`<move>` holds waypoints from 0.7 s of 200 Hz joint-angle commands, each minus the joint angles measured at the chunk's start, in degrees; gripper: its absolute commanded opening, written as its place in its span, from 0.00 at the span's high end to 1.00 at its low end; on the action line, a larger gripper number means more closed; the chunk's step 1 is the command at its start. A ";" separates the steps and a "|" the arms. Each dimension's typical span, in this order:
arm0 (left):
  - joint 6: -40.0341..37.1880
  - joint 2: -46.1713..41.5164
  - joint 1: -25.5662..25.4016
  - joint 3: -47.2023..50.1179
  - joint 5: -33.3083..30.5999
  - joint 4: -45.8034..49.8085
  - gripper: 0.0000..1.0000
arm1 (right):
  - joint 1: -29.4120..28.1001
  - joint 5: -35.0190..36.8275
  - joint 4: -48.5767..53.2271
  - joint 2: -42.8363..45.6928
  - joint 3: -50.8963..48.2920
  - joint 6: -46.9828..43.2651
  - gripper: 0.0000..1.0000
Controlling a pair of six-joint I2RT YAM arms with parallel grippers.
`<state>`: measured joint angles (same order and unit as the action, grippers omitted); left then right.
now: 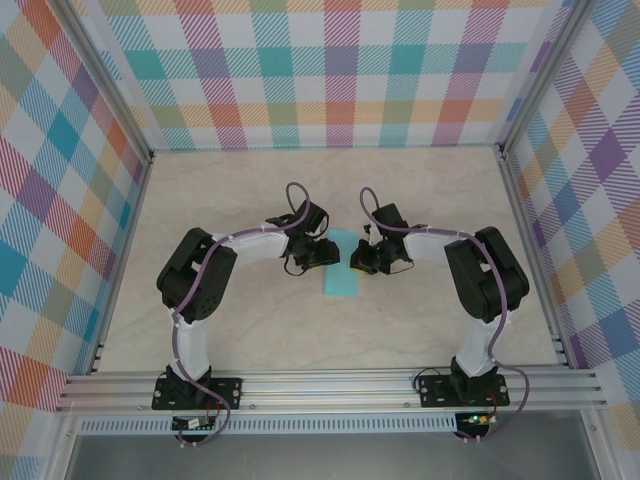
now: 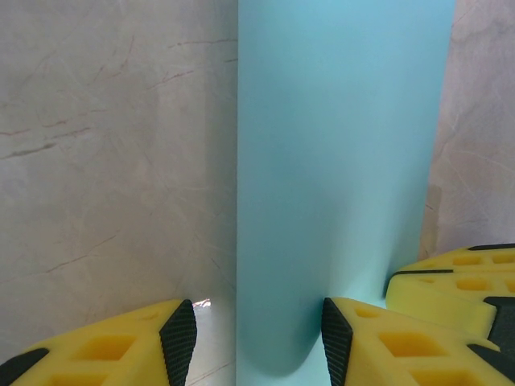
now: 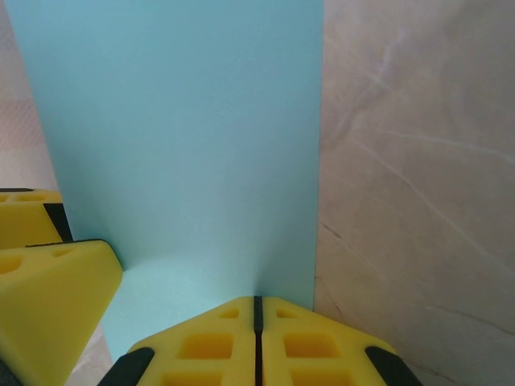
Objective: Fold a paper plane with a square sheet of paper (fold left side to right side)
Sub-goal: Hold the square sheet of paper at the center of the table.
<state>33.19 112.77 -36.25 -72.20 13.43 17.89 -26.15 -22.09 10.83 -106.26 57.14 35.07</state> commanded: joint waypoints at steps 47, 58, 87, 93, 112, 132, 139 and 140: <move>-0.85 2.41 -1.10 0.71 -0.51 2.14 0.51 | -0.45 2.44 4.19 -1.71 1.92 -2.64 0.92; -0.97 1.78 -1.10 0.85 -0.83 2.48 0.51 | -0.39 2.62 4.91 -1.91 2.00 -3.09 0.92; -1.67 -2.66 -1.10 2.15 -1.44 1.23 0.49 | -0.57 3.62 7.22 -2.95 2.44 -4.21 0.92; -1.85 -3.83 -1.10 2.41 -1.15 0.89 0.48 | -0.65 3.71 7.50 -3.20 2.44 -4.39 0.92; -2.50 -6.74 -1.01 2.55 -0.06 0.34 0.44 | -0.90 4.28 8.16 -3.87 2.53 -4.46 0.92; -2.41 -8.88 -1.01 2.56 0.35 0.22 0.43 | -1.31 4.51 8.55 -4.47 2.75 -4.44 0.92; -2.26 -9.41 -1.00 2.51 0.36 0.14 0.43 | -1.48 4.59 8.76 -4.73 2.96 -4.48 0.92; -2.30 -9.45 -1.01 2.55 0.36 0.13 0.43 | -1.51 4.63 8.81 -4.78 3.01 -4.48 0.92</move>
<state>31.88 107.81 -36.77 -70.22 12.95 18.00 -26.63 -20.91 15.22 -107.57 60.07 32.08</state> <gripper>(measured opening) 0.570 0.080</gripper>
